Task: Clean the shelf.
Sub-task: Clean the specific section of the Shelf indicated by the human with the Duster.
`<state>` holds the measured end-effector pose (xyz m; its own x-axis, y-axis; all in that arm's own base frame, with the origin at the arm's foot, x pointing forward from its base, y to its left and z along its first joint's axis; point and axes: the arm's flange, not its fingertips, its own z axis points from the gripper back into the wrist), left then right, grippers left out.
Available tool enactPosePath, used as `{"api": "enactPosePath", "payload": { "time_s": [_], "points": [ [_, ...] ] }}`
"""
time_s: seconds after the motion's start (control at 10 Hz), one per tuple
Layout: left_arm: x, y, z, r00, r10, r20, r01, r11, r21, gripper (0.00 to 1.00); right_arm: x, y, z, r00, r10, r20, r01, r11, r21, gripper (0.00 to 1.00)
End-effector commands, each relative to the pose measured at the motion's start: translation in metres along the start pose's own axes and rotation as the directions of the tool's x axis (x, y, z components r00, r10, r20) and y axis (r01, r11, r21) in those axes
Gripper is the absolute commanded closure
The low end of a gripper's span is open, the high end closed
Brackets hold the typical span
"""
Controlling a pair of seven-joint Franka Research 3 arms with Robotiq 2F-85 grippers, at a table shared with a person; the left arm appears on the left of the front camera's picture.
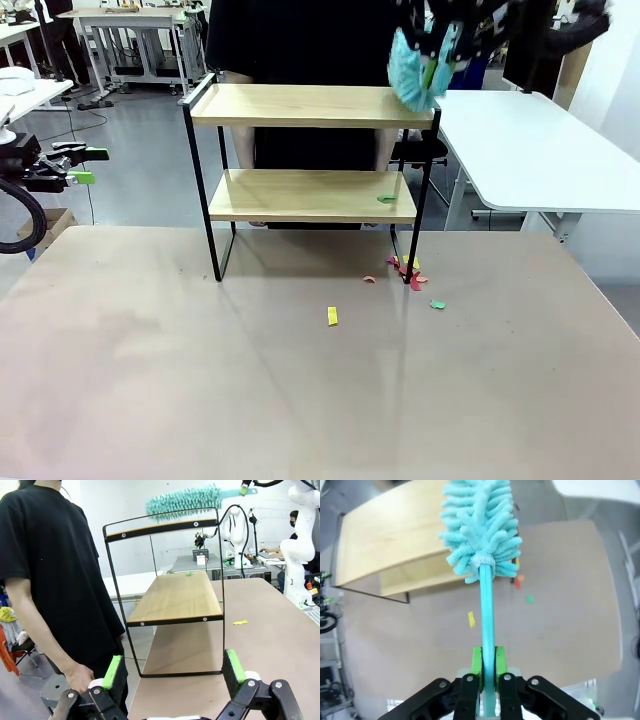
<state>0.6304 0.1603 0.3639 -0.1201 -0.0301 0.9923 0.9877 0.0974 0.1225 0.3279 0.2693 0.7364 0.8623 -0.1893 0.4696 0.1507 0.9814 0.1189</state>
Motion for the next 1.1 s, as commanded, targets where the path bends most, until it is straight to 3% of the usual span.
{"api": "enactPosePath", "payload": {
  "time_s": [0.0,0.2,0.3,0.5,0.7,0.8,1.0],
  "points": [
    [0.004,-0.002,0.0,1.0,-0.005,0.003,0.005,1.0,0.001,0.0,-0.008,-0.028,0.006,0.992,0.115,0.06,-0.123,0.982,0.143,0.87],
    [0.004,-0.002,0.0,1.0,-0.005,0.003,0.005,1.0,0.001,0.0,-0.012,-0.039,0.014,0.969,0.242,0.041,-0.243,0.922,0.301,0.87],
    [0.004,-0.002,0.0,1.0,-0.005,0.003,0.005,1.0,0.001,0.0,-0.014,-0.044,0.017,0.943,0.332,0.017,-0.308,0.855,0.418,0.87],
    [0.004,-0.002,0.0,1.0,-0.005,0.003,0.005,1.0,0.001,0.0,-0.018,-0.046,0.021,0.873,0.487,-0.007,-0.409,0.741,0.533,0.87],
    [0.004,-0.002,0.0,1.0,-0.005,0.003,0.005,1.0,0.001,0.0,-0.027,-0.046,0.028,0.772,0.635,0.033,-0.52,0.6,0.608,0.87],
    [0.004,-0.002,0.0,1.0,-0.005,0.003,0.005,1.0,0.001,0.0,-0.033,-0.048,0.029,0.689,0.722,0.058,-0.574,0.495,0.652,0.87],
    [0.004,-0.002,0.0,1.0,-0.005,0.003,0.005,1.0,0.001,0.0,-0.044,-0.056,0.023,0.598,0.801,-0.01,-0.588,0.447,0.674,0.87]
  ]
}}
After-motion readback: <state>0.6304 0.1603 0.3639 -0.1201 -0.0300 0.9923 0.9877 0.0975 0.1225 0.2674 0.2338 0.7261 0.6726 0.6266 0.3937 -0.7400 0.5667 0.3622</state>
